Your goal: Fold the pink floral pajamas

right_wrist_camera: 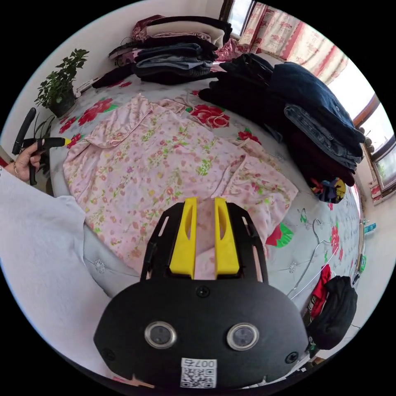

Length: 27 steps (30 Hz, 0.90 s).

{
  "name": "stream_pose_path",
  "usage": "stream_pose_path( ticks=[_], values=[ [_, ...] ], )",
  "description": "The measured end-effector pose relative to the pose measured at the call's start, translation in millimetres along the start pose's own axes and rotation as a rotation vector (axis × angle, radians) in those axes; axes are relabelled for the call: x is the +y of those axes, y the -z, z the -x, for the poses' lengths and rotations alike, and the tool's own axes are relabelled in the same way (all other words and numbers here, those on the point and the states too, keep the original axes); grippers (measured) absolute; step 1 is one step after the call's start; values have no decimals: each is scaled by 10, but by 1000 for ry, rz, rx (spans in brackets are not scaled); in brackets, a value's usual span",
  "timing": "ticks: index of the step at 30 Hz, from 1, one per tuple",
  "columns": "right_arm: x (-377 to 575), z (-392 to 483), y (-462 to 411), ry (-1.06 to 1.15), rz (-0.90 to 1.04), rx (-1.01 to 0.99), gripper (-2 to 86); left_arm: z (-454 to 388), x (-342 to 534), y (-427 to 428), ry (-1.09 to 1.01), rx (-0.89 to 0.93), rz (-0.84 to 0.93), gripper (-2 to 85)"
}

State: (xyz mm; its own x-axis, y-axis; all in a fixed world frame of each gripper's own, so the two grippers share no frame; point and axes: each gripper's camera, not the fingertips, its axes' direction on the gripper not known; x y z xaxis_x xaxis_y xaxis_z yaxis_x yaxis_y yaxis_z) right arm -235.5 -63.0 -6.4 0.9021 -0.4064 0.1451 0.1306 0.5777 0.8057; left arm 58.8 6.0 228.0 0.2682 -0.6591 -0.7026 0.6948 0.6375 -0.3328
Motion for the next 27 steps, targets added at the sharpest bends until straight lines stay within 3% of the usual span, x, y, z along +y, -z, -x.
stream_pose_path(
  ticks=[2, 6, 10, 16, 23, 27],
  values=[
    [119, -35, 116, -38, -22, 16, 59, 23, 19, 25, -1, 0, 6, -9],
    [565, -531, 281, -314, -32, 101, 79, 11, 46, 20, -12, 1, 31, -6],
    [1069, -1049, 168, -568, 21, 15, 98, -15, 69, 39, -9, 0, 49, -3],
    [1410, -1417, -181, -765, -1, -205, 89, -104, 43, 57, -16, -5, 71, 0],
    [1340, -1343, -87, -686, -78, -249, 7, -222, 86, 12, -1, -18, 96, 2],
    [1119, -944, 375, -375, -130, -209, 0, -294, 147, 25, -1, -33, 107, 0]
  ],
)
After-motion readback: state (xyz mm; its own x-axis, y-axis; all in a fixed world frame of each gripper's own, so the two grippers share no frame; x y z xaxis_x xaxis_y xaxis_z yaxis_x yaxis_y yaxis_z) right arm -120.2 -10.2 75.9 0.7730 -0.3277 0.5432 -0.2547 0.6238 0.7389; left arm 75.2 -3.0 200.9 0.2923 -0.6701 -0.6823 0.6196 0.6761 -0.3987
